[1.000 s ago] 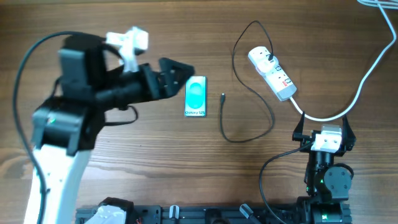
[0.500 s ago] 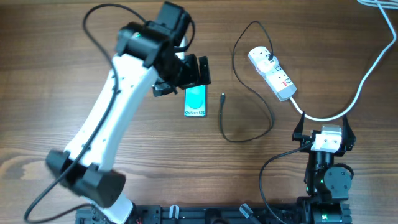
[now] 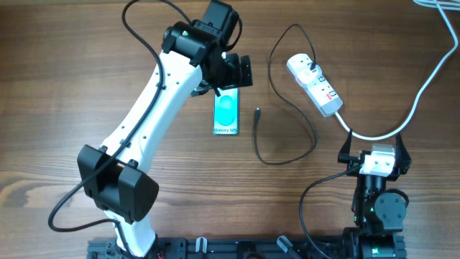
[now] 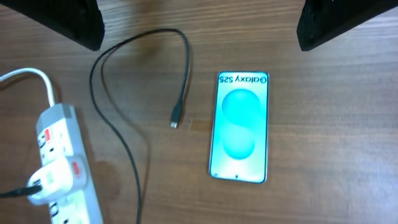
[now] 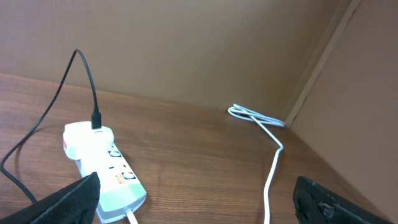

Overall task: Plug charger to phone and switch on socket
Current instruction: 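Move the left gripper over the Galaxy S25 phone and lower it, then close the left gripper on the phone's top edge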

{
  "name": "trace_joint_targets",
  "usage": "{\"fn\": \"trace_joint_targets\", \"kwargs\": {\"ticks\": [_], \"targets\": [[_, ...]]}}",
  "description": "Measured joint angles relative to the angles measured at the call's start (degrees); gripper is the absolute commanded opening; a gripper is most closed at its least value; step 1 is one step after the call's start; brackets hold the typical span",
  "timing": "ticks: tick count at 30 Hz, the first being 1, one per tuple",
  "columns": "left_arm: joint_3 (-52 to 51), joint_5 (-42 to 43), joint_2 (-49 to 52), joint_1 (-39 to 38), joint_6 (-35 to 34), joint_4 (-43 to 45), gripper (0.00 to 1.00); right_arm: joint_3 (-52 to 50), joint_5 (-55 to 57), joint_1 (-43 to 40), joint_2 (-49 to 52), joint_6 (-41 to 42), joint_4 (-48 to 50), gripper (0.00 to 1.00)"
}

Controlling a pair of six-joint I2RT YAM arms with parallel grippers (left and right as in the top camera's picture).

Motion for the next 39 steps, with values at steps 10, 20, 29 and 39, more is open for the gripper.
{"fn": "trace_joint_targets", "kwargs": {"ticks": [10, 20, 29, 39], "targets": [[0.0, -0.3, 0.5, -0.1, 0.0, 3.6, 1.0, 0.0, 0.0, 0.0, 0.0, 0.0, 0.0, 1.0], [0.0, -3.5, 10.5, -0.1, 2.5, 1.0, 1.0, 0.0, 0.0, 0.0, 0.0, 0.0, 0.0, 1.0], [0.0, -4.2, 12.8, -0.2, 5.3, 2.6, 1.0, 0.0, 0.0, 0.0, 0.0, 0.0, 0.0, 1.0], [0.0, -5.8, 19.5, -0.6, 5.4, 3.9, 1.0, 0.0, 0.0, 0.0, 0.0, 0.0, 0.0, 1.0]]}}
